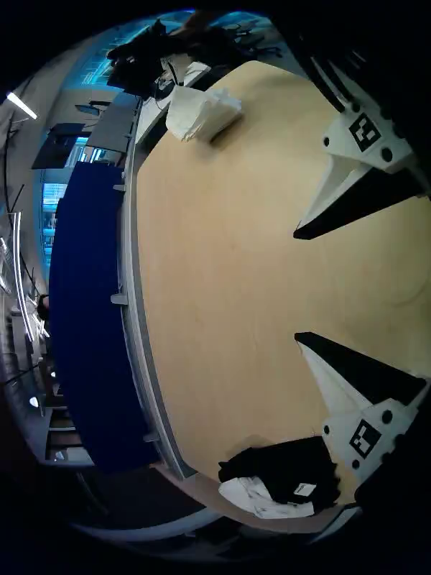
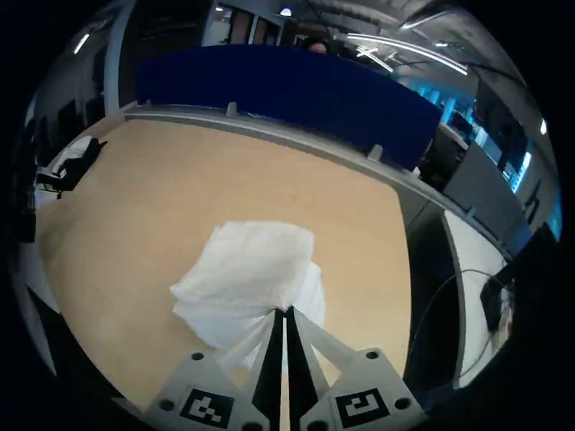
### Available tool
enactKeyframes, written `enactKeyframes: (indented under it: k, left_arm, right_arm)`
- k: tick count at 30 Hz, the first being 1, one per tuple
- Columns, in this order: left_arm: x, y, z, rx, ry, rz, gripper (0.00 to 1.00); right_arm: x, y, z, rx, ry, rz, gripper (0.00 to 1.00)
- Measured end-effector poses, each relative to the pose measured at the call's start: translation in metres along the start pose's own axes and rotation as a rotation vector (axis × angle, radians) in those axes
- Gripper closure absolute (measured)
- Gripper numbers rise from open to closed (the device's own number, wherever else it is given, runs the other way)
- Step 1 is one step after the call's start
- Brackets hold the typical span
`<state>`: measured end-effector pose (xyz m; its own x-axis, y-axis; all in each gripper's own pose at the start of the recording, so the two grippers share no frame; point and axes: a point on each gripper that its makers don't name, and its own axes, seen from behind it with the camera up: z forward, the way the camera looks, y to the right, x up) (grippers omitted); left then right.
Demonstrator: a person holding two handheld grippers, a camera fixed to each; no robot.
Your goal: Fold towel
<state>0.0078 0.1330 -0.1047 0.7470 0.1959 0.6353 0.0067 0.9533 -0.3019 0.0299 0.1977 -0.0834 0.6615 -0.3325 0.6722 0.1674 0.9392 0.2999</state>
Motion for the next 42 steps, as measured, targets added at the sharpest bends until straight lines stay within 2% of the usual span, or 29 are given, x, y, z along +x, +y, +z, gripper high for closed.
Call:
enactKeyframes:
  k: [6,17,21,32,34,38,42]
  left_arm:
    - [0.001,0.006,0.001,-0.002,-0.004,0.013,0.04]
    - [0.0,0.009,0.001,0.009,-0.008,0.019,0.05]
    - [0.0,0.009,0.001,0.012,-0.009,0.018,0.04]
    - [0.001,0.011,0.002,0.011,-0.007,0.016,0.04]
    - [0.001,0.01,0.001,0.011,-0.007,0.015,0.04]
    - [0.002,0.009,0.0,0.011,-0.007,0.014,0.04]
    - [0.003,0.007,0.0,0.01,-0.005,0.013,0.04]
  right_arm:
    - [-0.034,0.001,0.006,-0.007,-0.038,0.048,0.98]
    - [-0.089,-0.005,0.019,-0.018,-0.103,0.152,0.98]
    - [-0.098,-0.009,0.023,-0.014,-0.114,0.176,0.98]
    - [-0.102,-0.011,0.026,-0.024,-0.129,0.161,0.97]
    - [-0.102,-0.01,0.025,-0.03,-0.129,0.159,0.94]
    - [-0.101,-0.01,0.023,-0.033,-0.121,0.153,0.78]
    - [-0.099,-0.009,0.018,-0.044,-0.108,0.148,0.51]
